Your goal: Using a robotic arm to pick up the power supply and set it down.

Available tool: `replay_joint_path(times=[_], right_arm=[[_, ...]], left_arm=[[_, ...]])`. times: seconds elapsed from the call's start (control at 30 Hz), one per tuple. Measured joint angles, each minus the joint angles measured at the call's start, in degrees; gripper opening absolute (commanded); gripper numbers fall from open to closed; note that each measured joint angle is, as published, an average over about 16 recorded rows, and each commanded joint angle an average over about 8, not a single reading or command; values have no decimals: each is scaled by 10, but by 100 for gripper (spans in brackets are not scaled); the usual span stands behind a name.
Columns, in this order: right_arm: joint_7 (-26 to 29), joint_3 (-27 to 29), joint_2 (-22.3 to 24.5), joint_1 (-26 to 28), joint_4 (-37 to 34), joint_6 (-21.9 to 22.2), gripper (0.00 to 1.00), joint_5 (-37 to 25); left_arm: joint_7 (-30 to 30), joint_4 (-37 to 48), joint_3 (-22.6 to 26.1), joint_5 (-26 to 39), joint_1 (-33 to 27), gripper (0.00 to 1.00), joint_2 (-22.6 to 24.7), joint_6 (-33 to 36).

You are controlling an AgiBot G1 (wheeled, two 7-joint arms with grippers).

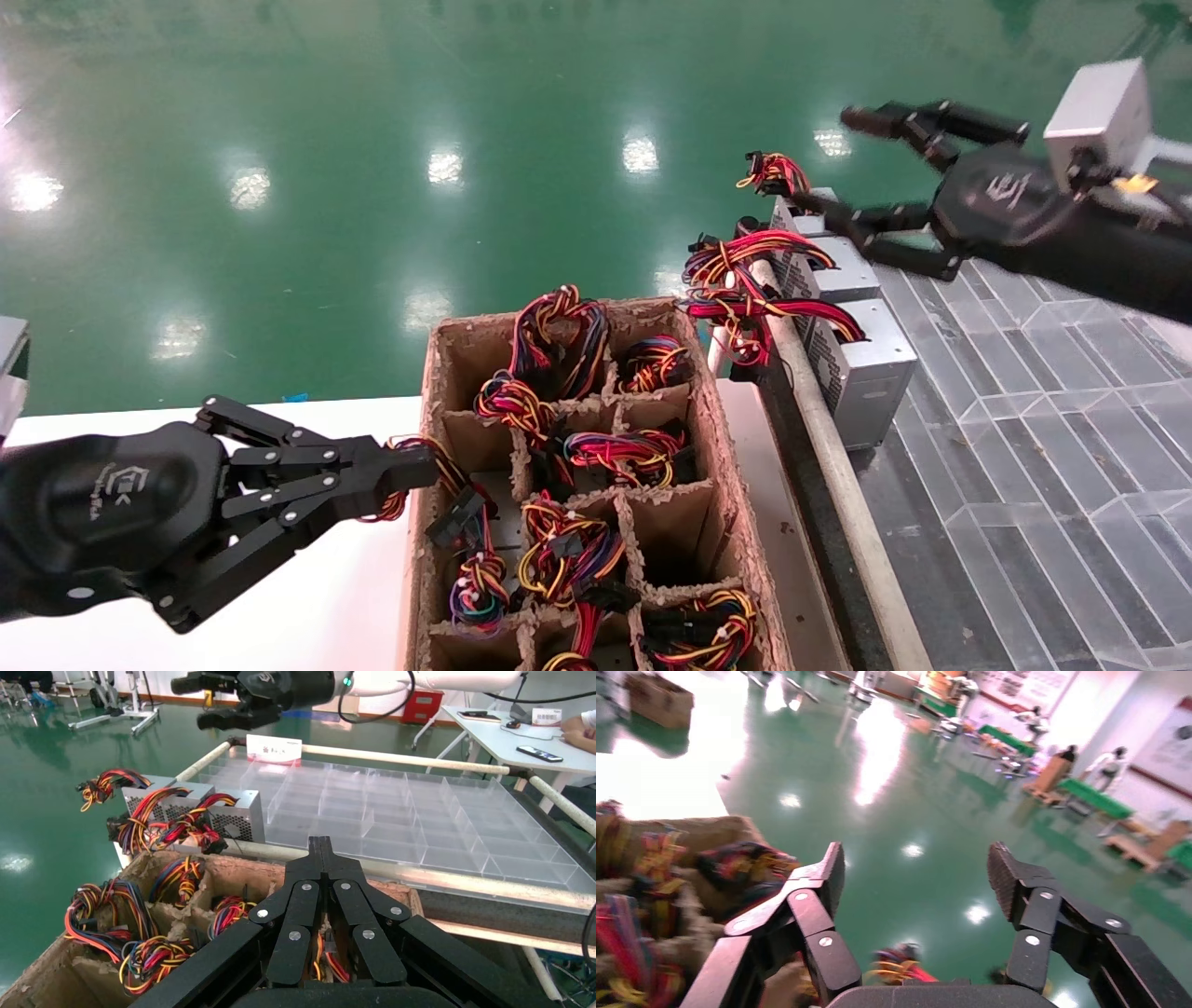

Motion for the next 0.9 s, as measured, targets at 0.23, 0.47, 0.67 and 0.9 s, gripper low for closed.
replay_joint_path(times=[0.23, 0.47, 0.67, 0.9], right_arm=[[53, 38, 15, -43, 76, 2, 100, -11], [111, 80, 32, -90, 158, 2, 100, -21], [160, 116, 47, -130, 228, 3, 100, -30], [218, 157, 63, -176, 310, 3, 100, -41]], left_arm=[[0, 0, 0, 0, 0, 0, 0, 0], [0, 0, 0, 0, 0, 55, 0, 0], [0, 0, 0, 0, 0, 100, 0, 0], [0, 0, 0, 0, 0, 100, 0, 0]])
